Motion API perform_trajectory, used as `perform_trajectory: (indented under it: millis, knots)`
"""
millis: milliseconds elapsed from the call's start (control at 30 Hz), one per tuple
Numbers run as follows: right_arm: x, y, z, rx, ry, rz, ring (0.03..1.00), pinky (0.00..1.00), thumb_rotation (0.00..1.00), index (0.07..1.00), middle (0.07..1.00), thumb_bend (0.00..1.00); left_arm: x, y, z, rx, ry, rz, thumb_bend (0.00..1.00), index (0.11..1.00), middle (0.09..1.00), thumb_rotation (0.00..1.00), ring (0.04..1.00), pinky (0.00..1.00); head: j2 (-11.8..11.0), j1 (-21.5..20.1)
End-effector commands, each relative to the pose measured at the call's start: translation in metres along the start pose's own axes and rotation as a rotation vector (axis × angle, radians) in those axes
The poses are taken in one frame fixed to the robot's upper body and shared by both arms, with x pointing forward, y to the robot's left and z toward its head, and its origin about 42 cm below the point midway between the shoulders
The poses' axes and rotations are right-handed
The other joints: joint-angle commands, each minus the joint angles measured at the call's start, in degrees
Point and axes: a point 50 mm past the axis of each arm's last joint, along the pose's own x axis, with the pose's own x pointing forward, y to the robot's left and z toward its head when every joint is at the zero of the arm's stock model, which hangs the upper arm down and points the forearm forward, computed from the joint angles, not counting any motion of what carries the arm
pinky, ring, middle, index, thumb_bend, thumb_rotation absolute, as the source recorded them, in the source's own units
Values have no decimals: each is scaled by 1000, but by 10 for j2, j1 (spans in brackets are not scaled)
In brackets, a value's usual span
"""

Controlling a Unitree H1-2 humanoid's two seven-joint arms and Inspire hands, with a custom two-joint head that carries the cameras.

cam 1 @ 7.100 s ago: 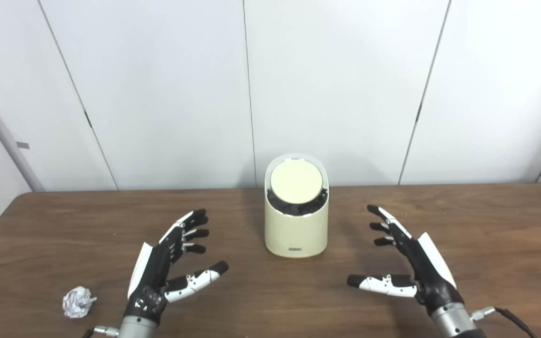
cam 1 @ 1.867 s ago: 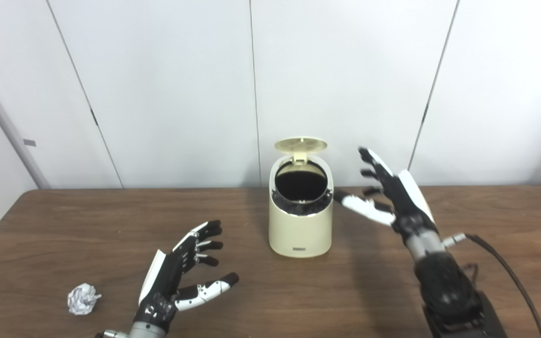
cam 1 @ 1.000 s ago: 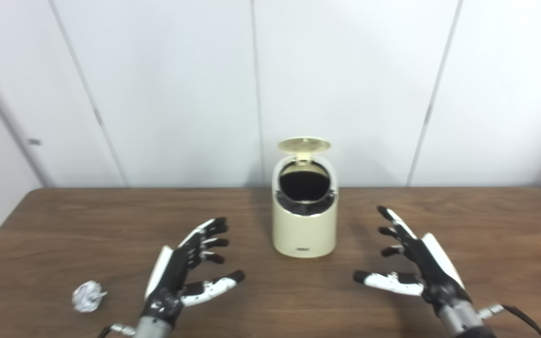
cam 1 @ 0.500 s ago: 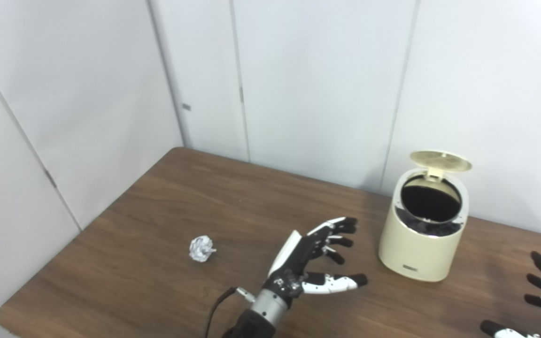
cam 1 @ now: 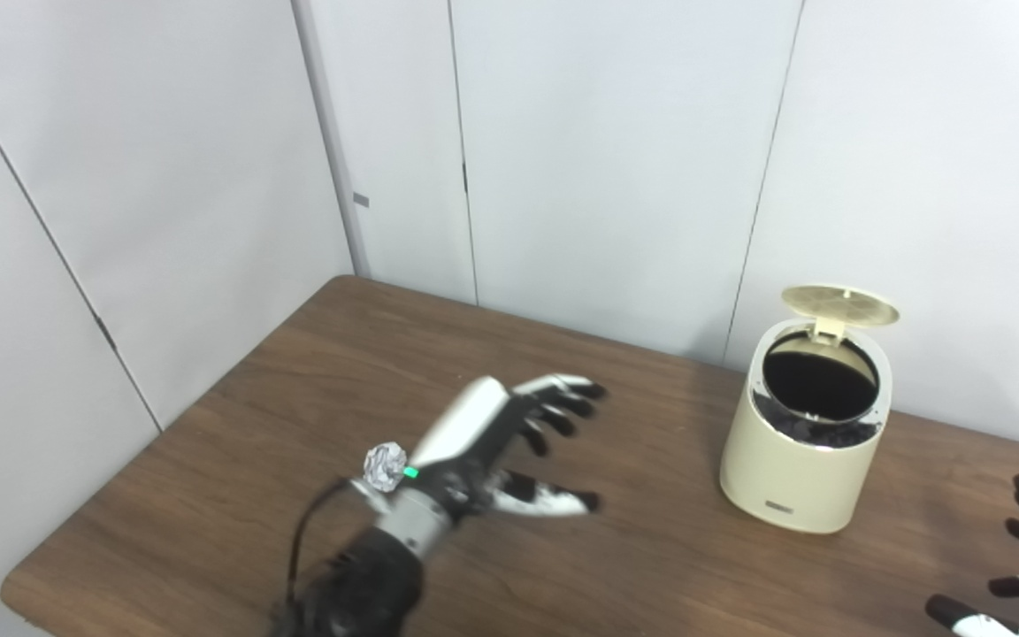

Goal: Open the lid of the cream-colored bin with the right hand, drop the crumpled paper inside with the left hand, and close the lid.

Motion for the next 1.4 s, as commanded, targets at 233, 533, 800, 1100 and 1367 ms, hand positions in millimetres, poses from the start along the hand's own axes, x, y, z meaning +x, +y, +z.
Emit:
perform_trajectory:
  millis: [233, 533, 800, 1100, 1367]
  knots:
    - [11, -11, 15, -26, -80, -30, 894, 562, 485, 964, 970, 810, -12, 67, -1, 270, 44, 74, 702, 722, 710, 0, 656, 525, 1, 2]
    - [13, -12, 13, -29, -70, -27, 881, 530, 452, 957, 968, 810, -19, 96, -11, 622, 179, 85, 804, 732, 739, 0, 684, 539, 3, 4]
    - [15, -13, 15, -32, -96, -28, 912, 576, 476, 969, 980, 806, -10, 99, -26, 737, 269, 47, 844, 752, 748, 0, 673, 533, 5, 7]
    - [14, -11, 16, -34, -80, -27, 839, 455, 474, 969, 954, 819, 4, 93, -60, 823, 345, -26, 877, 754, 751, 56, 696, 552, 8, 5]
    - [13, -10, 16, -49, -83, -27, 841, 490, 494, 968, 946, 817, 11, 82, -79, 809, 367, -47, 851, 724, 706, 29, 658, 540, 11, -1]
